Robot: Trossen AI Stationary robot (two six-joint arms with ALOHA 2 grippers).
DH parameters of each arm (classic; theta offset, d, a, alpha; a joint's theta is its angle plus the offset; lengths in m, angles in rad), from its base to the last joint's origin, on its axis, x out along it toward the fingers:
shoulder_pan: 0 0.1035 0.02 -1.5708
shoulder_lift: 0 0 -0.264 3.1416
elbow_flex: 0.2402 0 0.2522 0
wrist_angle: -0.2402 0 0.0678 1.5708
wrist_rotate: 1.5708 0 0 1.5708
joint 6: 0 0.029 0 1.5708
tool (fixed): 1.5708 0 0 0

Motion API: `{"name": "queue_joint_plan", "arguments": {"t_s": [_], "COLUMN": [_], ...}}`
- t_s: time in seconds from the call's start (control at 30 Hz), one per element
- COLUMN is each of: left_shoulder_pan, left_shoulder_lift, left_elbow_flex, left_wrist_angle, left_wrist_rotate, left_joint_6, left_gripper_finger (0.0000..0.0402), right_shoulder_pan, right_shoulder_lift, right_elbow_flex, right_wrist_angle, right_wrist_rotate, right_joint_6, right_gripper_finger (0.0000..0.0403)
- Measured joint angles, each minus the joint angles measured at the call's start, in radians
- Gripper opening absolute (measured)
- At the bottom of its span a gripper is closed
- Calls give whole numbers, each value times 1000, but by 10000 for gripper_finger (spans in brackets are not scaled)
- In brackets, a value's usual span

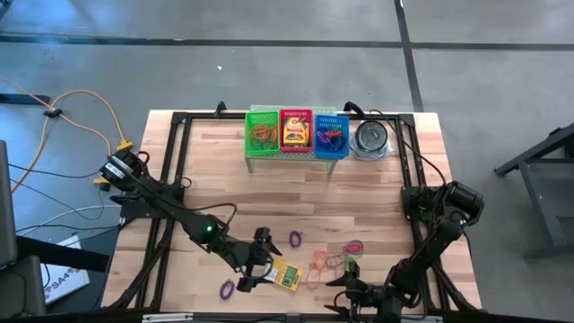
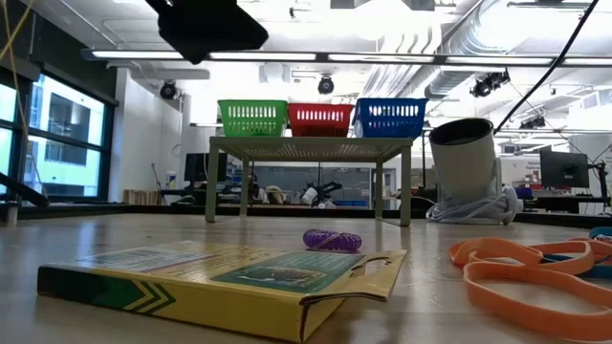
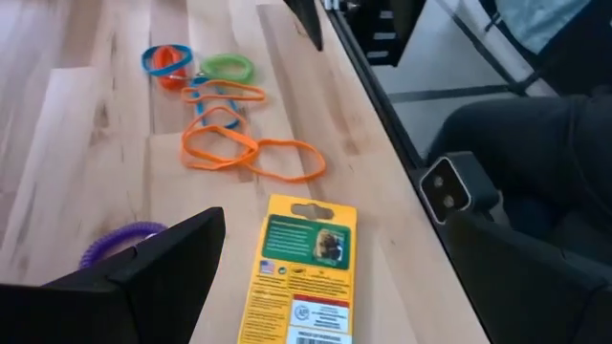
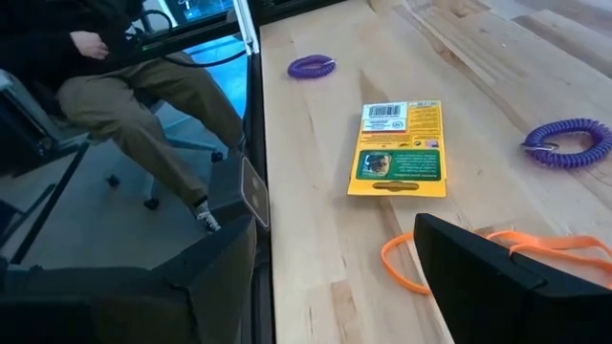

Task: Pick & Place Office Desk Supplies
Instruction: Put the yellow crayon box into the red bin on the shelf

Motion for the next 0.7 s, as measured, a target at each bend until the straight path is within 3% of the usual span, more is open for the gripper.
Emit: {"name": "queue_joint_plan", "arguments": {"t_s": [0.2,0.37,0.7], "left_shoulder_pan": [0,2,-8], "left_shoulder_lift": [0,0,1], "left_elbow_flex": [0,0,0], "left_wrist_angle": [26,23,37], "left_wrist_rotate": [1,96,85], "left_joint_6": [-64,-7,11], "left_gripper_finger": [388,388,388], "right_shoulder_pan": [0,1,-1], "right_shoulder_lift": [0,0,0], "right_elbow_flex": [0,0,0], "right_wrist_angle": [0,0,8], "right_wrist_rotate": [-1,-1,4], "right_joint_6": [2,47,50], "right_gripper_finger": [274,274,274]}}
